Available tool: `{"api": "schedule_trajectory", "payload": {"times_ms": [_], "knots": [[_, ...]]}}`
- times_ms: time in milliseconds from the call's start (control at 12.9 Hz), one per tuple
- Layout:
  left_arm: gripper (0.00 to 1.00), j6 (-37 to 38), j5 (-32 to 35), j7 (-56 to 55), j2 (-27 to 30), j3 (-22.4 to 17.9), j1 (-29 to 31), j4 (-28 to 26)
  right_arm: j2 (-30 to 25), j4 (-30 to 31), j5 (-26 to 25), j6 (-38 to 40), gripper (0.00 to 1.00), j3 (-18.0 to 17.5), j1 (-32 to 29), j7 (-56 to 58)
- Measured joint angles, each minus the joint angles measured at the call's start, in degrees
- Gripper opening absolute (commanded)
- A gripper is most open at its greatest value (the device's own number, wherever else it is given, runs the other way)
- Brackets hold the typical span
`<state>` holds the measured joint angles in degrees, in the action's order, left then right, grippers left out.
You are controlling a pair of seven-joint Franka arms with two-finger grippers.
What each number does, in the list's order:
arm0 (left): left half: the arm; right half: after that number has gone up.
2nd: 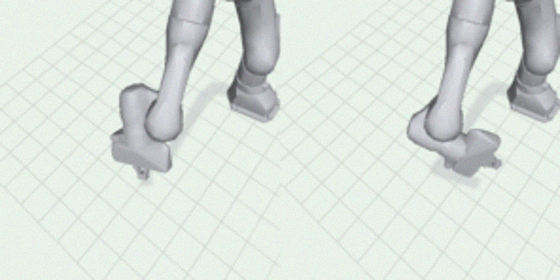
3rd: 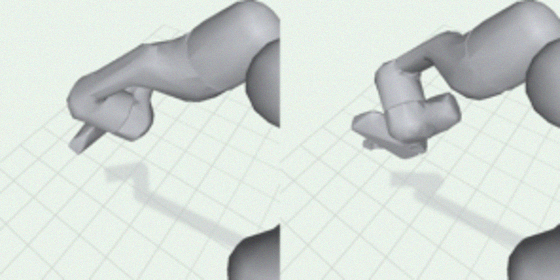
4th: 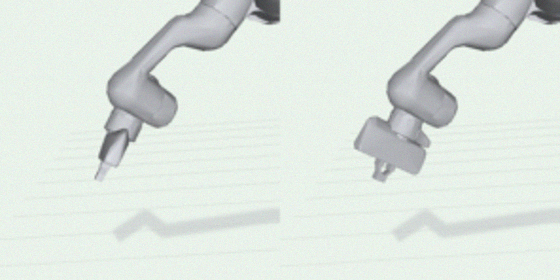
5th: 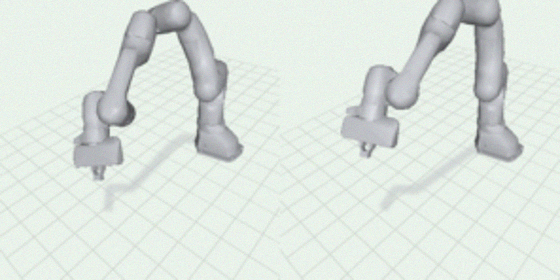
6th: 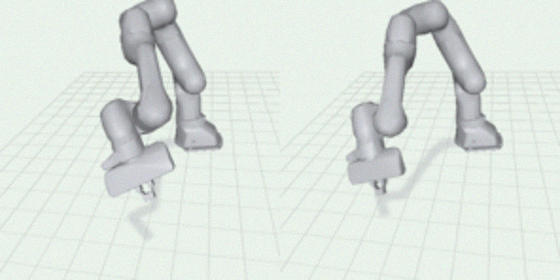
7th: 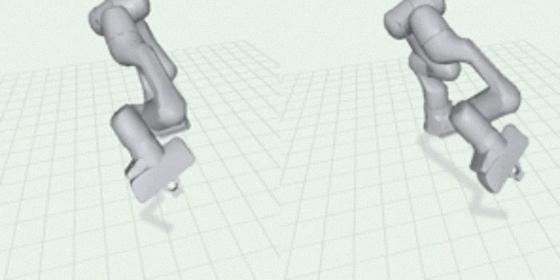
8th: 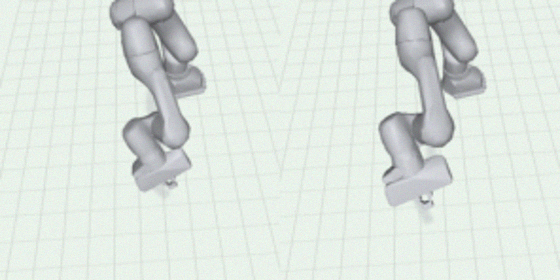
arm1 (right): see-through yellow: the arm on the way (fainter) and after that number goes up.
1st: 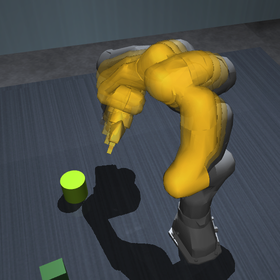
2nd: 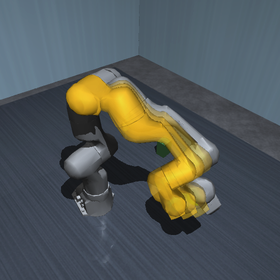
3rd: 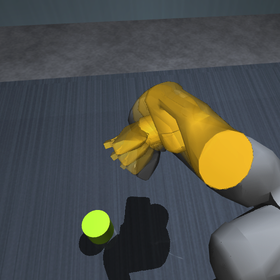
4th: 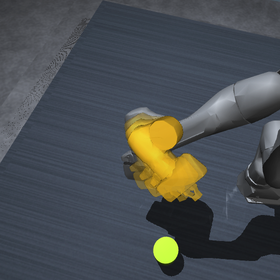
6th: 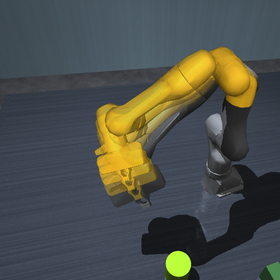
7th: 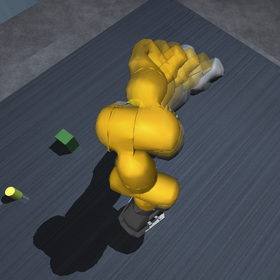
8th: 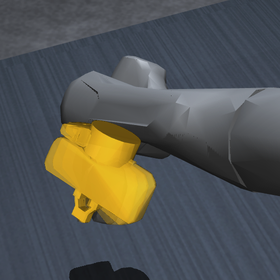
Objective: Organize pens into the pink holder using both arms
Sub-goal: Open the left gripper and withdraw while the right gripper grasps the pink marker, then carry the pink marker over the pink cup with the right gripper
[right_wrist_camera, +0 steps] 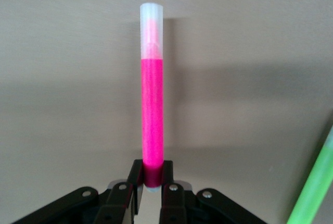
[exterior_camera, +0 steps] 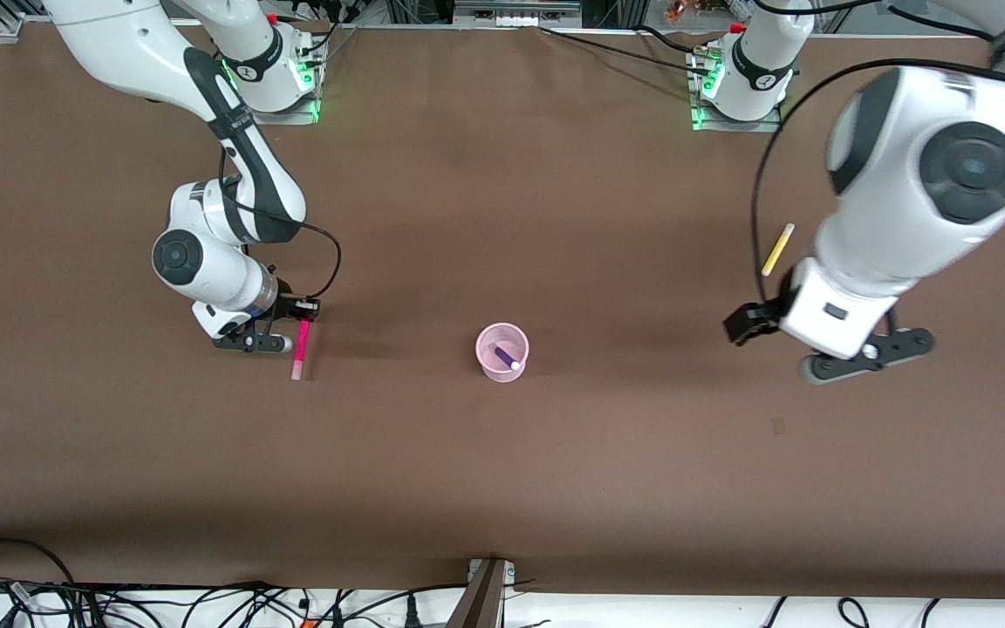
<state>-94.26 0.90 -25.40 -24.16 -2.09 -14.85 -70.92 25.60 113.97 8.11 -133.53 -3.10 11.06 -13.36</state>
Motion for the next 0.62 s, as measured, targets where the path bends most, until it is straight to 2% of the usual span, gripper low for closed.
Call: {"api": "schedule_trajectory", "payload": {"times_ms": [155,387,619], "knots": [[1.0,0.04,-0.39,9.2,1.05,0.01,3.65,-2.93,-0.32,-7.11,0.02,10.45,0.0,-0.35,0.97,-4.38],[1.0,0.03,-0.57,21.61,2.77,0.05,8.57,-7.42,-0.2,-14.81,1.66,20.6,0.0,-0.84,4.58,-11.51],[1.0,-1.05,-1.7,30.05,6.01,0.04,12.62,-12.44,1.12,-20.28,12.53,24.73,0.0,-1.42,8.59,-15.66]]}}
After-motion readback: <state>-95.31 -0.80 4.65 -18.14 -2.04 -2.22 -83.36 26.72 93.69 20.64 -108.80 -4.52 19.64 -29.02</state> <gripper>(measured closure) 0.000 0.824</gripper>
